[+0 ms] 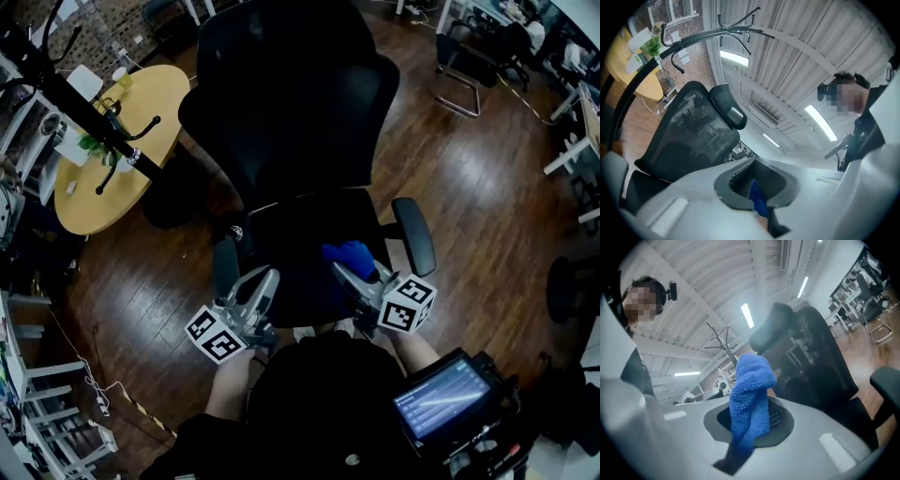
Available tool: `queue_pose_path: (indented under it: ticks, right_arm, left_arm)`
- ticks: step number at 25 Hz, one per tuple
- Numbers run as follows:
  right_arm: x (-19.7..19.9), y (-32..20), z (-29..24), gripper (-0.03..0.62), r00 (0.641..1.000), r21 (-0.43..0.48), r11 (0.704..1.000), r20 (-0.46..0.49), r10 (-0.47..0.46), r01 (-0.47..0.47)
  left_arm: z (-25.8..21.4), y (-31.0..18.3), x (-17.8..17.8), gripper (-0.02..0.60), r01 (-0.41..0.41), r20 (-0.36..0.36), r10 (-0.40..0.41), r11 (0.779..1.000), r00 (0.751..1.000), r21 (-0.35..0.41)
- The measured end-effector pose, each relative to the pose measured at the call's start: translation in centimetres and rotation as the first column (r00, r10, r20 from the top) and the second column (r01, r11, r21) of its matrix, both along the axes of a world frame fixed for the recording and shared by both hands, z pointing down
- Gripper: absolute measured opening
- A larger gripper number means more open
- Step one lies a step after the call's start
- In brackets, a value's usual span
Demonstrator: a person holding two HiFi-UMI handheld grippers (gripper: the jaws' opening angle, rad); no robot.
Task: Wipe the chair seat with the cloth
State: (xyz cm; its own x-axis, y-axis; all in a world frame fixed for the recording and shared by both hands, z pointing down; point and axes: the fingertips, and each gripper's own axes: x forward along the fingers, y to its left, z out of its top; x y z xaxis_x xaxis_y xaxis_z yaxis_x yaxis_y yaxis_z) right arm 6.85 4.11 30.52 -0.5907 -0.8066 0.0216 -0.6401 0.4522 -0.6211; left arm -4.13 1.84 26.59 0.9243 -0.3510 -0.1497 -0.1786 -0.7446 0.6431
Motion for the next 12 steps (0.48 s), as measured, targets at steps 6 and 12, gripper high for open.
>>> queue_pose_path:
  ticks: [6,12]
  right_arm:
    - [-0.1,1.4,-6.6,0.038,0.999,0.162,0.986,-0.015,-0.028,0.030]
    - [0.7,3.5,-6.6,0.038,0.998,0.188,0.981,0.012,-0.054,0.051]
  left_arm:
    - [-2.1,0.1,0.2,0.005,0.026,-0.028,-0.024,0.998,0.999,0.050]
    - [-2.5,2.4,0.5,0.005,0.069,-0.006,-0.068,0.995,0.998,0.070]
